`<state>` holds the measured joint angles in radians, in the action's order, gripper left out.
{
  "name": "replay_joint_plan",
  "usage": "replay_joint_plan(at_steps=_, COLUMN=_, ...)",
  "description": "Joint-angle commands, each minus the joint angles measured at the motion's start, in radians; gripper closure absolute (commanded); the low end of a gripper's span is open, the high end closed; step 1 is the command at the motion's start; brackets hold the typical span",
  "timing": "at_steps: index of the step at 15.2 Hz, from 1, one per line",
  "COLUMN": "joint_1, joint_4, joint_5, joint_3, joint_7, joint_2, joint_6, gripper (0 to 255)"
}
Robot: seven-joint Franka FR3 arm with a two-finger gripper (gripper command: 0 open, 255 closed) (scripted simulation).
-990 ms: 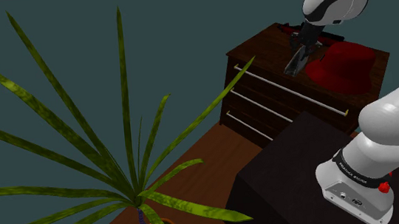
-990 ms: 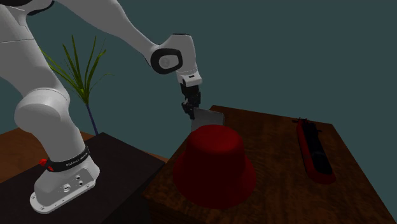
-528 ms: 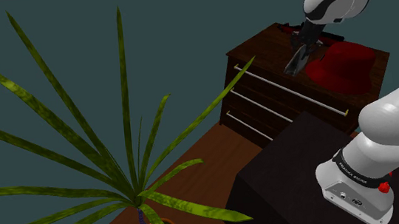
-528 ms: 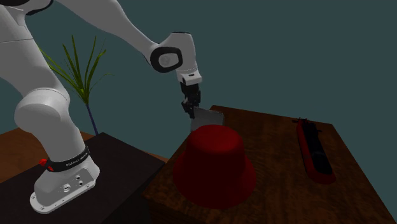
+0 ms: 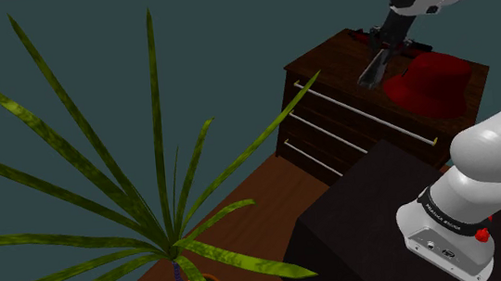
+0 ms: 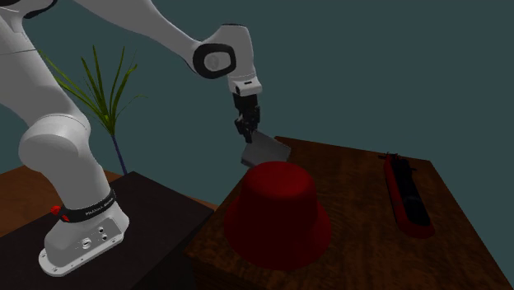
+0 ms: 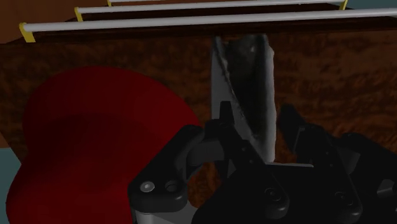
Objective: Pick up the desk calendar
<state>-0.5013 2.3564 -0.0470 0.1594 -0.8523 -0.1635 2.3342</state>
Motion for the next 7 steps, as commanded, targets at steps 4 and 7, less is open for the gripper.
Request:
replay_joint_plan(at_steps=4, joint_1=0.0, joint_4=-0.038, joint_5=-0.004, joint_3=-0.003, joint_7=-0.002, joint_2=-0.034, joint_6=-0.071, gripper=255)
replay_joint_plan(at_steps=7, joint_1=0.0, joint_4=-0.048, joint_5=-0.004, joint_3=-0.003, joint_7=-0.003, joint_2=-0.04, joint_6=-0.087, gripper=255)
